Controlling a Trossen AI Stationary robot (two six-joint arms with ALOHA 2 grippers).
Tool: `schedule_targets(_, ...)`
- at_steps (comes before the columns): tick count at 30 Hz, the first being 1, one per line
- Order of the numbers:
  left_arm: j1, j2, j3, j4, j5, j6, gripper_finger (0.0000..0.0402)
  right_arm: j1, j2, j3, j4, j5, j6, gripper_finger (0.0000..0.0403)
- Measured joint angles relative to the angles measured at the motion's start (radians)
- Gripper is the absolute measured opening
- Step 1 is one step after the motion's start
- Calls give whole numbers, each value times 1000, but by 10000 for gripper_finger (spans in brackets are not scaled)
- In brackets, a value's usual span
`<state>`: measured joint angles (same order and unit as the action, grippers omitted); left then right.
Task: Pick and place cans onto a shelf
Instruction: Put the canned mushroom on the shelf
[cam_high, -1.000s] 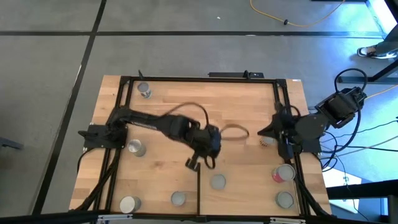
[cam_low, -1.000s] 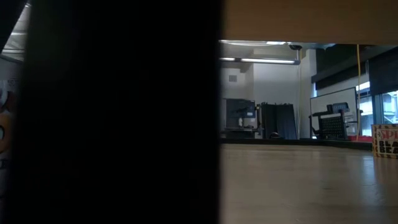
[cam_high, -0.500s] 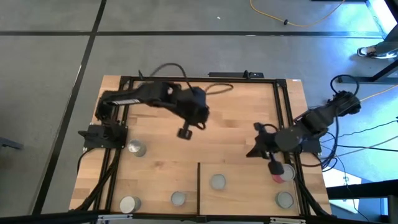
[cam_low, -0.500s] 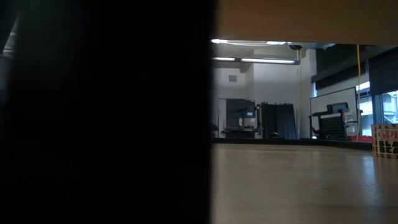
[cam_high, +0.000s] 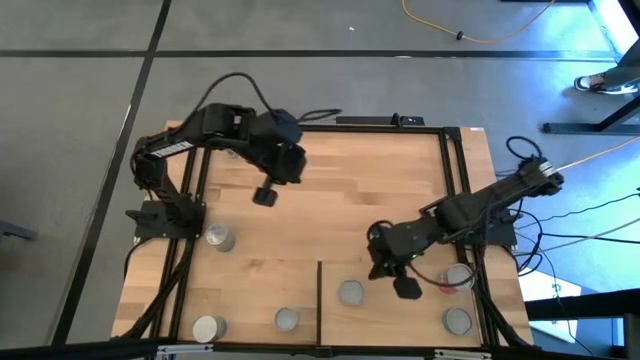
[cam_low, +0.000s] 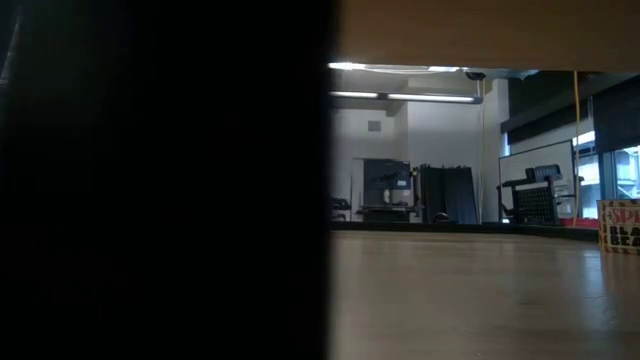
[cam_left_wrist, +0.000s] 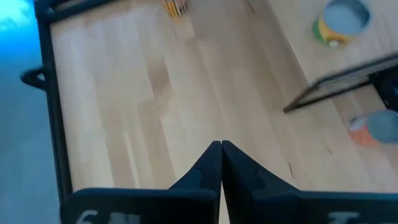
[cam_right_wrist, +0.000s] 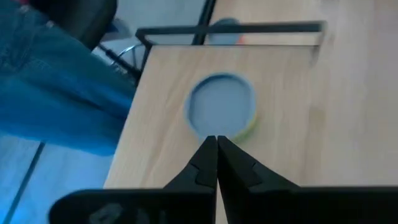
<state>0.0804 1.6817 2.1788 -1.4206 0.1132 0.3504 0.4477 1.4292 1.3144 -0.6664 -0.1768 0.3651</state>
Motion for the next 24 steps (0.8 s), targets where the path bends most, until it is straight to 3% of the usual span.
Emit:
schedule_targets(9,0,-62,0,-33,-5,6,0,-5,103,1,173,-96,-66,10)
schedule_targets(24,0,-92,1,-50,-8,28,0,-39,195,0,174,-165,-36,10)
